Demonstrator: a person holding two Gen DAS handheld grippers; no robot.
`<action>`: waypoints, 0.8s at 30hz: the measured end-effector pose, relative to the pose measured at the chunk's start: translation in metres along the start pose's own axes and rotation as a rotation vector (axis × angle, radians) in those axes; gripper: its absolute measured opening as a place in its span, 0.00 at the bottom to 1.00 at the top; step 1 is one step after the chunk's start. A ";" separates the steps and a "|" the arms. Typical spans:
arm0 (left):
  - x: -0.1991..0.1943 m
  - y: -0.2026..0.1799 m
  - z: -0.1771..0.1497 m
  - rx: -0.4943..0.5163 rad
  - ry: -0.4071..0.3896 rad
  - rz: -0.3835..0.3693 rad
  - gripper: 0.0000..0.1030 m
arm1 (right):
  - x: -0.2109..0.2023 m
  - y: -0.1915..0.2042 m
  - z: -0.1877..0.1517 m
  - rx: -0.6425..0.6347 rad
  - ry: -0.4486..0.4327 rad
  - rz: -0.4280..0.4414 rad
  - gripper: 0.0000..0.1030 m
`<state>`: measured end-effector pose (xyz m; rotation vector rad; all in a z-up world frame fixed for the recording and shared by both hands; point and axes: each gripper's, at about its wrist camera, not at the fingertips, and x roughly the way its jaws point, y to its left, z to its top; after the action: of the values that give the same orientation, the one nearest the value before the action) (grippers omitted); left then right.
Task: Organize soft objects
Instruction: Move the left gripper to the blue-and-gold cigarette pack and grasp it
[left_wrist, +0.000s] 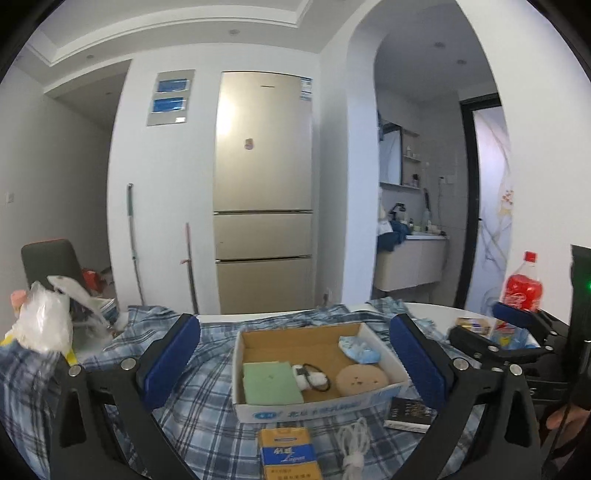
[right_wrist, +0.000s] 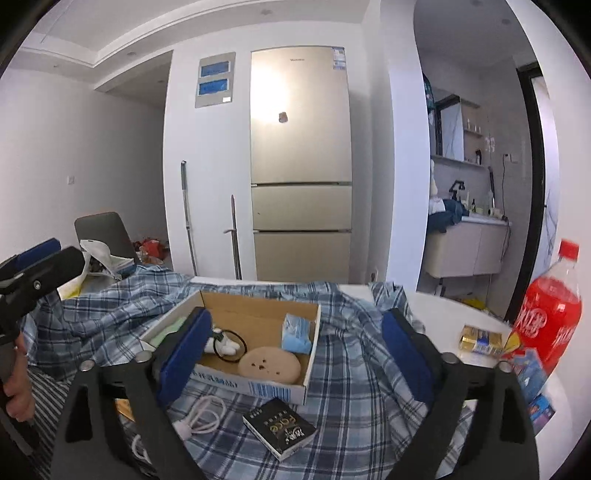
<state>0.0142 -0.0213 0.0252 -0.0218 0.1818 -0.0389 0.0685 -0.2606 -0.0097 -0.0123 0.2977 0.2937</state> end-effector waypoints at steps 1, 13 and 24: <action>0.001 0.002 -0.006 -0.006 -0.015 0.024 1.00 | 0.002 -0.002 -0.005 0.009 -0.001 -0.004 0.99; 0.026 0.010 -0.031 -0.023 0.092 0.081 1.00 | 0.010 -0.006 -0.016 0.017 0.071 0.017 1.00; 0.086 0.018 -0.066 -0.072 0.547 0.023 0.88 | 0.016 0.001 -0.018 -0.016 0.119 0.046 1.00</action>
<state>0.0872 -0.0076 -0.0560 -0.0813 0.7300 -0.0141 0.0776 -0.2557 -0.0312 -0.0388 0.4139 0.3413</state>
